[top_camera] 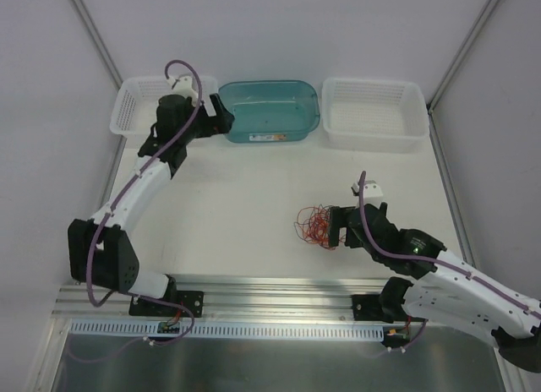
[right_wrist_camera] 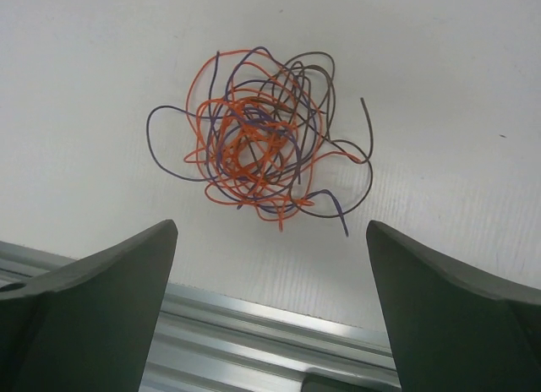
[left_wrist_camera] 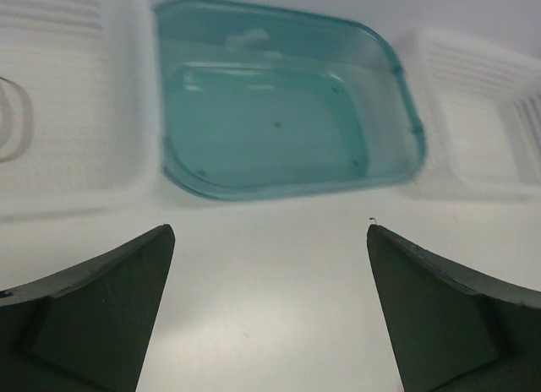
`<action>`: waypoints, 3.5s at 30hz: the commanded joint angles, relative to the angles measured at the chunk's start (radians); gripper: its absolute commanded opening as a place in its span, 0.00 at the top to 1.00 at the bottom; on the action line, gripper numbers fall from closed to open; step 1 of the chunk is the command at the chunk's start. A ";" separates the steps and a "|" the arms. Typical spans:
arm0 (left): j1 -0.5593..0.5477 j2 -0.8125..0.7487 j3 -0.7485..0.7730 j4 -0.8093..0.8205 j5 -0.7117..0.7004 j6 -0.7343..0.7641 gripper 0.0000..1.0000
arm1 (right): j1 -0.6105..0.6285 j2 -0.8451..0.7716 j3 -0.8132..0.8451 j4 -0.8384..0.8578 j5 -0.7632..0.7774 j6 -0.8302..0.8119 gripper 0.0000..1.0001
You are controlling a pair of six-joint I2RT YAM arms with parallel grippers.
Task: Untangle the cables
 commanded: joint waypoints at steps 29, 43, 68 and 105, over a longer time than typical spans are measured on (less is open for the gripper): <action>-0.219 -0.933 -0.855 -0.345 0.302 -0.289 0.01 | -0.048 0.511 -0.034 0.471 -0.168 0.059 0.72; -0.548 -0.761 -0.863 -0.160 0.089 -0.424 0.01 | 0.105 0.697 0.159 0.493 -0.205 0.094 0.99; -0.787 -0.479 -0.823 0.001 -0.211 -0.553 0.04 | 0.159 0.637 0.126 0.447 -0.126 0.116 0.66; -0.808 -0.374 -0.865 -0.008 -0.407 -0.508 1.00 | 0.072 0.205 0.060 0.073 0.222 0.120 0.99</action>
